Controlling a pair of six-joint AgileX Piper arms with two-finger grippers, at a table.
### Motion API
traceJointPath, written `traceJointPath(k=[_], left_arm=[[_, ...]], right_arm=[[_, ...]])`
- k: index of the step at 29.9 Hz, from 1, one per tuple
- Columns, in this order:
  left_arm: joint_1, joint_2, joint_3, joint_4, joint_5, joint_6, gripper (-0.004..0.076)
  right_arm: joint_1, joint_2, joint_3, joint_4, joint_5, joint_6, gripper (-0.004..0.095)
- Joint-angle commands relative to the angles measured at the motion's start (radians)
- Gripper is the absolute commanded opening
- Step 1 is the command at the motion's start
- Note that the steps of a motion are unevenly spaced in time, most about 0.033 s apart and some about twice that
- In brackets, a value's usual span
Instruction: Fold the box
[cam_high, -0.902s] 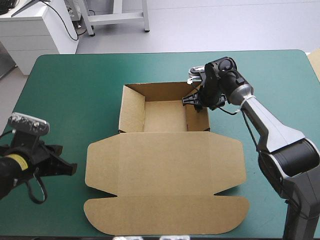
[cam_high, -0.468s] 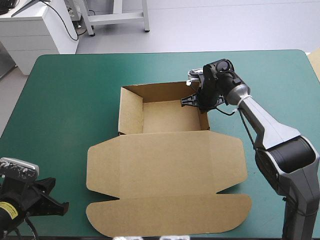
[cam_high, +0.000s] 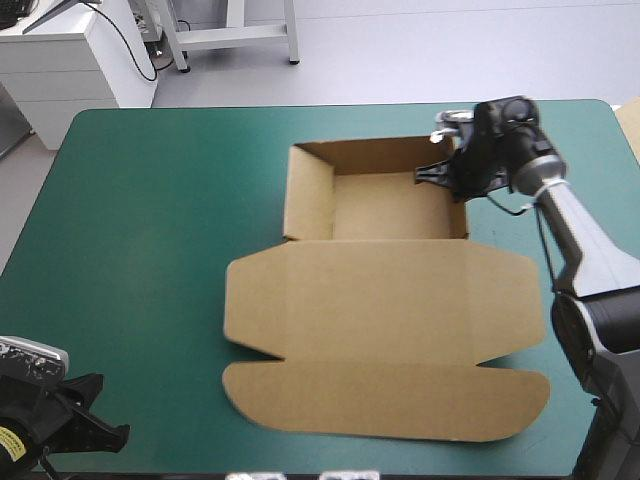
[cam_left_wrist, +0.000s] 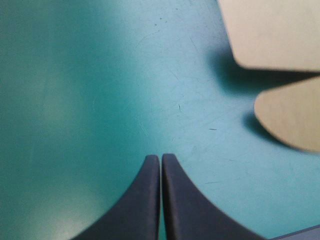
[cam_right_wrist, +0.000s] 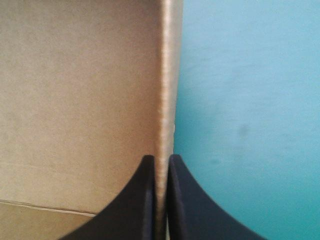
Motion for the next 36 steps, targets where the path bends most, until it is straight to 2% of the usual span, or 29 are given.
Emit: traceJointPath(k=[1,6,10,15,18,21,24,31,32,34,36], left_arm=[[-0.001,0.011,-0.022,0.005,0.010,-0.009,-0.0008],[-0.001,0.011,-0.022,0.002,0.010,-0.009,-0.0008],[-0.001,0.011,-0.022,-0.021,0.010,-0.009,-0.0008],[-0.001,0.011,-0.022,-0.051,0.010,-0.008,-0.0008],[-0.001,0.011,-0.022,-0.051,0.010,-0.008,-0.0008],[-0.001,0.011,-0.022,-0.053,0.011,-0.008,-0.0008],[-0.001,0.011,-0.022,-0.055,0.011,-0.004,-0.0008],[-0.001,0.011,-0.022,-0.055,0.018,-0.013,-0.0008],[-0.001,0.011,-0.022,-0.057,0.011,-0.014,-0.0008],[-0.001,0.011,-0.022,-0.079,-0.006,-0.014,-0.0008],[-0.001,0.011,-0.022,-0.108,-0.030,-0.002,-0.0008]], right_arm=[[-0.155,-0.128,-0.029,-0.021,0.008,-0.056,-0.0021],[-0.431,-0.160,-0.029,-0.021,0.009,-0.149,-0.0021],[-0.629,-0.158,-0.029,-0.017,0.009,-0.149,-0.0021],[-0.762,-0.154,-0.025,0.007,0.009,-0.154,0.0016],[-0.769,-0.154,-0.019,-0.033,0.009,-0.175,0.0174],[-0.769,-0.153,-0.019,-0.010,0.009,-0.175,0.0366],[-0.769,-0.153,-0.019,0.000,0.009,-0.172,0.0449],[-0.769,-0.212,-0.019,0.027,0.009,-0.174,0.0439],[-0.769,-0.227,-0.013,0.046,0.009,-0.184,0.0407],[-0.769,-0.273,0.013,0.094,0.009,-0.201,0.0270],[-0.765,-0.334,0.063,0.129,0.009,-0.239,0.0025]])
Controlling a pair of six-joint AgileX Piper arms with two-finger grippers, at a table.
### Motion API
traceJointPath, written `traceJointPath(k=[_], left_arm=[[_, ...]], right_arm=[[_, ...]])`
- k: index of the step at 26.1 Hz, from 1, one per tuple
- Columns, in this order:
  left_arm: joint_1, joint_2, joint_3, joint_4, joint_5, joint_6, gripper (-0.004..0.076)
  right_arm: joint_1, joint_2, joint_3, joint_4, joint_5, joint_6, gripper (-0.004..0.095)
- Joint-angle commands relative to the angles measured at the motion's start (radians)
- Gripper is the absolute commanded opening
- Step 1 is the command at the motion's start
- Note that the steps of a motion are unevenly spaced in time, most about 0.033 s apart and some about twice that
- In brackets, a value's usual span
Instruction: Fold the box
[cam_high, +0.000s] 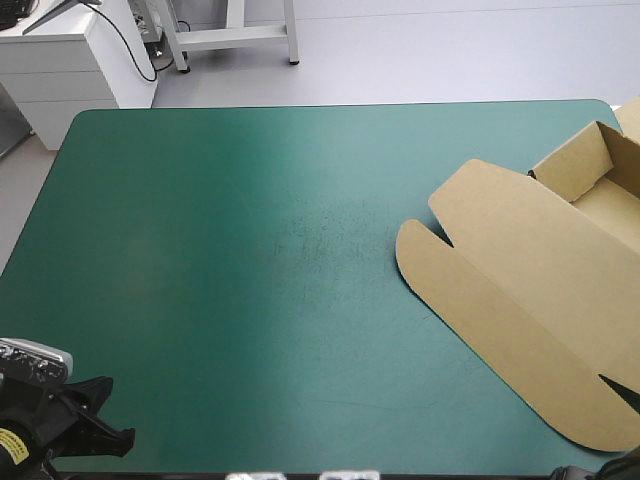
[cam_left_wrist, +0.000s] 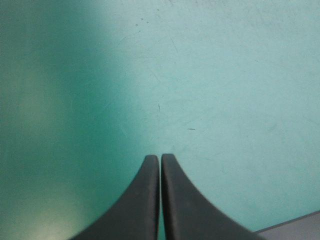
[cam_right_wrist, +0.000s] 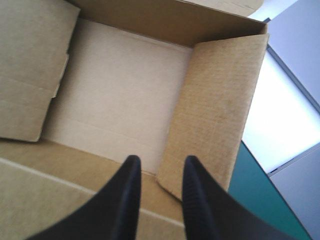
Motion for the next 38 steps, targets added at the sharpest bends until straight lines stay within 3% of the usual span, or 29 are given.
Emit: traceJointPath(k=[1,7,14,16,19,22,27,34,38], left_arm=[[-0.001,0.014,-0.022,-0.041,-0.041,0.012,-0.0008],[-0.001,0.014,-0.017,-0.061,-0.081,0.057,-0.0008],[-0.001,-0.030,0.191,-0.068,-0.175,0.113,-0.0008],[-0.001,-0.061,0.231,-0.068,-0.231,0.119,-0.0008],[-0.001,-0.081,0.274,-0.068,-0.257,0.119,-0.0008],[-0.001,-0.083,0.277,-0.067,-0.227,0.119,-0.0008],[-0.001,-0.083,0.277,-0.072,-0.202,0.108,-0.0008],[-0.001,-0.083,0.277,-0.072,-0.184,0.108,-0.0008],[-0.001,-0.083,0.277,-0.072,-0.184,0.108,-0.0008]], right_arm=[[0.007,-0.139,0.050,0.058,0.001,-0.053,-0.0016],[0.087,-0.348,0.203,0.215,0.001,-0.099,0.0000],[0.392,-0.767,0.463,0.167,0.001,-0.123,0.0000],[0.428,-0.881,0.587,0.167,0.001,-0.156,-0.0002],[0.430,-1.002,0.761,0.167,-0.018,-0.184,-0.0002],[0.430,-1.125,0.961,0.171,-0.103,-0.223,-0.0002],[0.430,-1.256,1.161,0.178,-0.152,-0.234,-0.0002],[0.430,-1.391,1.275,0.182,-0.220,-0.274,-0.0002],[0.430,-1.414,1.286,0.182,-0.203,-0.267,-0.0002]])
